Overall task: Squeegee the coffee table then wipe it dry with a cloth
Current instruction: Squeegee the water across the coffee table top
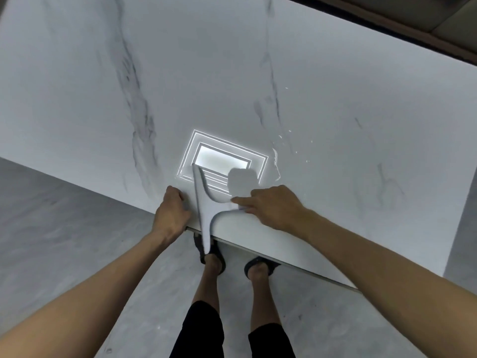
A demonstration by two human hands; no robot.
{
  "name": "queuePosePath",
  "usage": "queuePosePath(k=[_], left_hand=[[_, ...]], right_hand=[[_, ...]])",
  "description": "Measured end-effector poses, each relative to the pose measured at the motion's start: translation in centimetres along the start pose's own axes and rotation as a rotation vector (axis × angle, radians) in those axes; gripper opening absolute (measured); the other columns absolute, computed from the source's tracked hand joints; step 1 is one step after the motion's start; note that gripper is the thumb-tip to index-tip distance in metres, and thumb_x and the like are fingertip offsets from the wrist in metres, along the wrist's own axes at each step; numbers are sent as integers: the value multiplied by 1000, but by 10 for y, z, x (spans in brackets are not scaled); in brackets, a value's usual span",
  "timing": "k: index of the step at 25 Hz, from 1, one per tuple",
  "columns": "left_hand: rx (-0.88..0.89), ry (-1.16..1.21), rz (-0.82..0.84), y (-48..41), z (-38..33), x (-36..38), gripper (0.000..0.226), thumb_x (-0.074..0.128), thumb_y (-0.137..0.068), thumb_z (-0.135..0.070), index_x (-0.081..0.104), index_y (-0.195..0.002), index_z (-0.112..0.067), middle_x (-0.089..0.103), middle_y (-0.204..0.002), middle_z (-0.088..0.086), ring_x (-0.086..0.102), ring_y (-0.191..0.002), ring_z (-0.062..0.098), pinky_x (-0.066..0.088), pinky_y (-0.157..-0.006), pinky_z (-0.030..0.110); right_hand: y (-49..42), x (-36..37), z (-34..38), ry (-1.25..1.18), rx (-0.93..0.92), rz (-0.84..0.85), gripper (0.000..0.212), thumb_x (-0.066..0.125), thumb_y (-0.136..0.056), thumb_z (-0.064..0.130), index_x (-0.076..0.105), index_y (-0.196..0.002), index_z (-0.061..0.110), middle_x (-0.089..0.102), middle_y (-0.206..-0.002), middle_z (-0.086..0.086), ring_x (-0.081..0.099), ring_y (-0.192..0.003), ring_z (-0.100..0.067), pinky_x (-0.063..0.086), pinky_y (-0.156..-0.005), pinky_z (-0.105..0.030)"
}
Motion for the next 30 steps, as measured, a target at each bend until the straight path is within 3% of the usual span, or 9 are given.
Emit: queuePosePath(k=[8, 11, 14, 16, 20, 24, 26, 28, 30], left_hand=[[351, -289, 122, 2, -50, 62, 31, 58, -69, -6, 48, -98, -6, 39, -124, 17, 41, -103, 33, 42, -81, 39], [335, -328, 157, 2, -57, 74, 32, 56, -73, -7, 47, -104, -5, 35, -133, 24, 39, -111, 39, 41, -85, 40], [283, -360, 247, 0, -60, 80, 36, 50, -80, -7, 44, -115, -2, 15, -151, 31, 23, -135, 49, 40, -100, 49], [257, -371, 281, -3, -62, 81, 40, 49, -82, -8, 42, -120, -1, 8, -154, 31, 17, -140, 50, 40, -102, 52], [184, -394, 307, -3, -69, 81, 44, 47, -82, -7, 40, -124, 0, 2, -156, 31, 9, -144, 49, 38, -105, 52], [165, -355, 299, 0, -78, 77, 36, 52, -79, -9, 42, -113, -5, 23, -147, 29, 29, -133, 47, 45, -92, 45], [168, -289, 244, 5, -88, 65, 27, 53, -79, -8, 44, -105, -7, 46, -122, 20, 49, -104, 33, 43, -74, 35], [165, -212, 184, 7, -98, 51, 21, 53, -81, -7, 44, -100, -10, 55, -99, 10, 52, -78, 24, 38, -63, 31], [165, -131, 123, 7, -118, 36, 14, 50, -84, -10, 44, -97, -13, 57, -87, 4, 53, -72, 21, 37, -58, 32]], right_hand=[[151, -20, -108, 53, 252, 18, 42, 23, -99, 52, 40, -137, 55, 60, -88, 12, 63, -76, -18, 32, -52, -28], [166, -16, -109, 129, 141, -87, 45, 23, -96, 53, 54, -128, 51, 58, -74, 14, 60, -56, -14, 27, -43, -23], [151, 13, -85, 136, -87, -41, 31, 57, -90, 43, 61, -121, 44, 57, -67, 11, 56, -46, -16, 23, -41, -21], [137, 28, -76, 171, -178, 11, 39, 71, -83, 36, 61, -120, 43, 55, -64, 7, 53, -43, -18, 19, -41, -21], [141, 19, -103, 182, -101, 18, 37, 56, -94, 37, 53, -129, 47, 61, -77, 5, 62, -58, -22, 20, -43, -26], [167, -26, -147, 143, 105, 73, 38, 35, -100, 44, 43, -137, 50, 63, -95, 7, 66, -79, -23, 30, -56, -29], [177, -45, -159, 150, 166, 65, 40, 29, -100, 48, 40, -137, 53, 61, -93, 10, 64, -78, -20, 32, -56, -29], [178, -63, -164, 82, 250, 45, 41, 23, -98, 52, 37, -136, 56, 58, -89, 12, 61, -79, -17, 37, -59, -29], [166, -83, -168, -72, 380, -27, 36, 24, -99, 50, 37, -133, 57, 57, -87, 13, 58, -81, -16, 40, -64, -30]])
Point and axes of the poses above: each hand's wrist, its own y-axis away from the middle knuckle, its own x-axis out of the palm, z = x × y, the point moved 1 cm from there along -y, towards the middle knuckle
